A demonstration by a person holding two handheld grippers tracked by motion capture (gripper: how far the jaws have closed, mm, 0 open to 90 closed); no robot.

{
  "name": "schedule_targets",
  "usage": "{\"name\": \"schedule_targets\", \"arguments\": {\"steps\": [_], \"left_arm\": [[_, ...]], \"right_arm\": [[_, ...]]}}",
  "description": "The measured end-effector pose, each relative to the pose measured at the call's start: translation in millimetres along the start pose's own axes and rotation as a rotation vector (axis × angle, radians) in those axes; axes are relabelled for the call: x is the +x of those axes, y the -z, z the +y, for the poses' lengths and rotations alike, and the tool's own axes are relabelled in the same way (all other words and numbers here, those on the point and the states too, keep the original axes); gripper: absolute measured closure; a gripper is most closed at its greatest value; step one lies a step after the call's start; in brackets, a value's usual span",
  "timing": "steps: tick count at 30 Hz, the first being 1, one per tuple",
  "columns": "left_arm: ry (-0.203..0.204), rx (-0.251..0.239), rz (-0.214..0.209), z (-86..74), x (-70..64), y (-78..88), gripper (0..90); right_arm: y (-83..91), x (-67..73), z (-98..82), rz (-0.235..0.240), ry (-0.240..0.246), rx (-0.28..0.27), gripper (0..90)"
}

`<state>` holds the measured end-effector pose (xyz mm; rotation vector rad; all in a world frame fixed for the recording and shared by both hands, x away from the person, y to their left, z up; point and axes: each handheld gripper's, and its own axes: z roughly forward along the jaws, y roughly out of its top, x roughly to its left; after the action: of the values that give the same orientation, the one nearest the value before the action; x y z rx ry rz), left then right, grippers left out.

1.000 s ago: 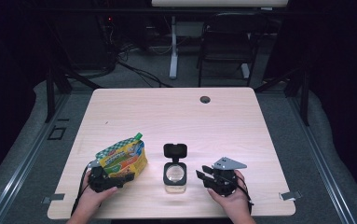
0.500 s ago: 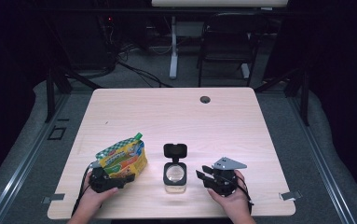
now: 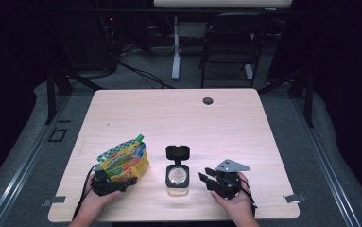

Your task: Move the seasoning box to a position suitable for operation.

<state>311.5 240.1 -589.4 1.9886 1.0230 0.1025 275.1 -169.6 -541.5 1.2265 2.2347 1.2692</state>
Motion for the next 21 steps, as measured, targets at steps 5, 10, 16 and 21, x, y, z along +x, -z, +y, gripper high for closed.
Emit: {"name": "schedule_targets", "arguments": {"steps": [5,10,16,21], "left_arm": [[-0.003,-0.004,-0.005,-0.1,-0.5,-0.5,42.2],[-0.014,0.004,-0.016,0.2,-1.3,-0.5,46.4],[-0.018,-0.004,-0.028,0.0,-2.6,-1.5,50.9],[-0.032,-0.002,-0.026,0.3,-2.5,-1.4,52.1]], "right_arm": [[-0.3,0.3,-0.1,0.001,-0.001,-0.002,65.3],[-0.4,0.3,-0.1,0.000,-0.001,-0.002,65.3],[-0.4,0.4,-0.1,0.000,0.001,0.000,65.3],[-0.5,0.2,-0.1,0.000,0.000,0.000,65.3]]}}
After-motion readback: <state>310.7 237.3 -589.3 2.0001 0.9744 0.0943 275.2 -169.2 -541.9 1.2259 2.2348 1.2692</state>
